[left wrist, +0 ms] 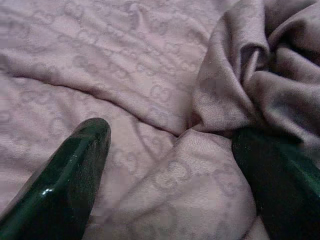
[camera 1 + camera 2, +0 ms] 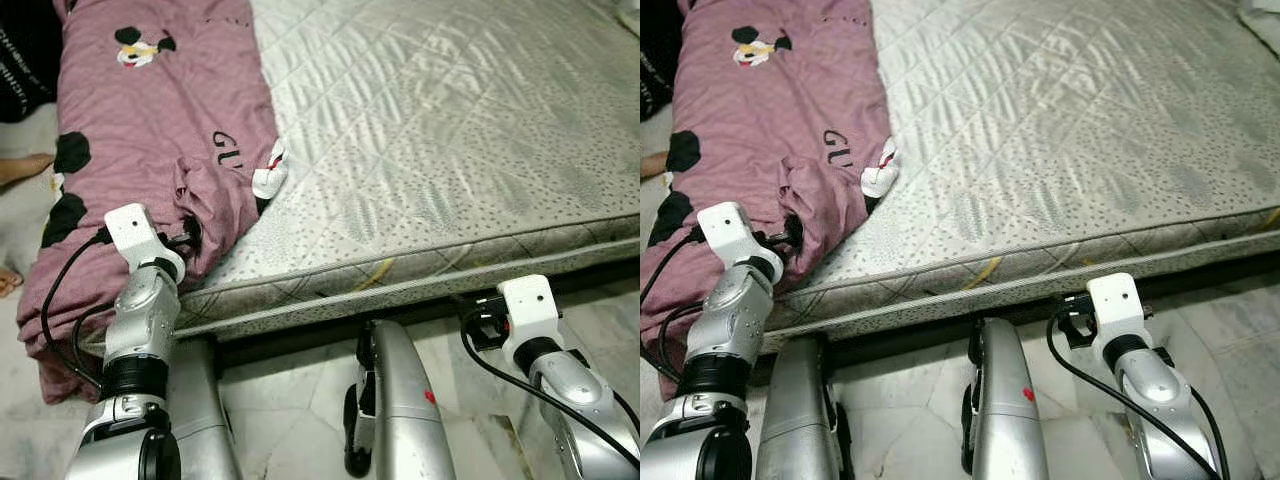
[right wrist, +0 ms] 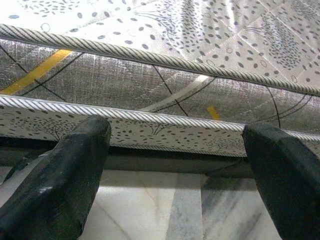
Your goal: Clean up the room
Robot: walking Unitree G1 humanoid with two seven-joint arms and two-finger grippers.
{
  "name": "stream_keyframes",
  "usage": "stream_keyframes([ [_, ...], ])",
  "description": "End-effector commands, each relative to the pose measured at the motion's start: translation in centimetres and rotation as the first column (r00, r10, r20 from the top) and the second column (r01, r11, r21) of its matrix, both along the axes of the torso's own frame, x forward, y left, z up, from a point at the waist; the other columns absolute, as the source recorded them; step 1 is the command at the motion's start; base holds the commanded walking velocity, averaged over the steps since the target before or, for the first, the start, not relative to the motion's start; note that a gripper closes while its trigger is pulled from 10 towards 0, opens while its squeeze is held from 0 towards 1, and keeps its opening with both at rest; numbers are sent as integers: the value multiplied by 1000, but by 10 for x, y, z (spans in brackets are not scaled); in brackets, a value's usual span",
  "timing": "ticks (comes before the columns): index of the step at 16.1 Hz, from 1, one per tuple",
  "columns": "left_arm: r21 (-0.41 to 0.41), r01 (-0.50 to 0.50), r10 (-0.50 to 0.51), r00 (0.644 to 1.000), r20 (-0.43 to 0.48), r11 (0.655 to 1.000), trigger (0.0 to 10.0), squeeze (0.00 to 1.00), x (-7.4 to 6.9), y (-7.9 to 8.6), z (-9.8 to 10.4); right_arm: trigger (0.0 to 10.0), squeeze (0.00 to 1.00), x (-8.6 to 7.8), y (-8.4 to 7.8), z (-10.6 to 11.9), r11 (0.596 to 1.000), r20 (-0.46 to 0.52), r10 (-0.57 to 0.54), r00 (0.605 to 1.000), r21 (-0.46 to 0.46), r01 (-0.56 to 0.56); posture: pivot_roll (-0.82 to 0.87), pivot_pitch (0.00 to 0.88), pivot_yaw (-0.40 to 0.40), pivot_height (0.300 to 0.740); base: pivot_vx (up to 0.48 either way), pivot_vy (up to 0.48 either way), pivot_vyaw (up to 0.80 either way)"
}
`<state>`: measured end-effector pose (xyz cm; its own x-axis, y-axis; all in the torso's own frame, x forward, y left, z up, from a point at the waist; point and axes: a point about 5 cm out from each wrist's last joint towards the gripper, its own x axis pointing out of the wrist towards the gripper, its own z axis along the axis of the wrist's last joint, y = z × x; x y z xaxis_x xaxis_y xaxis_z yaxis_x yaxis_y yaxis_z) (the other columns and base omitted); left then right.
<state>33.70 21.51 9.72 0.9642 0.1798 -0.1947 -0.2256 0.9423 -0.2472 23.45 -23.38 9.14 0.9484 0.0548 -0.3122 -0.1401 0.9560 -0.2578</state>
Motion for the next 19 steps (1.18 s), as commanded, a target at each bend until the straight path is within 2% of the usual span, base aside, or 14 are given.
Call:
stream_keyframes([
  [1, 8, 10, -10, 1000, -26, 1000, 10000, 0, -3, 1, -7, 10000, 0, -3, -2, 0, 1000, -10, -3, 1000, -5, 3, -115, 249, -56, 539, 0, 0, 0],
  [11, 8, 10, -10, 1000, -26, 1000, 10000, 0, -3, 1, -7, 10000, 0, -3, -2, 0, 1000, -10, -3, 1000, -5, 3, -115, 249, -56, 539, 0, 0, 0],
  [12, 8, 41, -40, 998, -39, 999, 10000, 0, 3, -3, -11, 10000, 0, -4, -1, 1, 1000, -13, -3, 1000, -6, 3, -115, 249, -56, 539, 0, 0, 0],
  [13, 45, 162, -162, 987, -16, 986, 10000, 0, 16, -55, -8, 10000, 0, 15, 17, 7, 998, 43, 7, 999, 63, -9, -78, 191, -28, 539, 0, 0, 0],
  [14, 62, 198, -198, 980, -13, 978, 10000, 0, 18, -69, -7, 10000, 0, 21, 22, 9, 996, 60, 8, 998, 84, -13, -77, 189, -27, 539, 0, 0, 0],
  [17, 72, 302, -298, 952, -62, 950, 10000, 0, 20, -86, -9, 10000, 0, 26, 25, 10, 995, 72, 4, 997, 98, -11, -70, 182, -22, 539, 0, 0, 0],
  [19, 99, 458, -451, 889, -85, 884, 10000, 0, 18, -114, -12, 10000, 0, 29, 26, 9, 995, 75, 3, 997, 101, -10, -60, 175, -18, 539, 0, 0, 0],
])
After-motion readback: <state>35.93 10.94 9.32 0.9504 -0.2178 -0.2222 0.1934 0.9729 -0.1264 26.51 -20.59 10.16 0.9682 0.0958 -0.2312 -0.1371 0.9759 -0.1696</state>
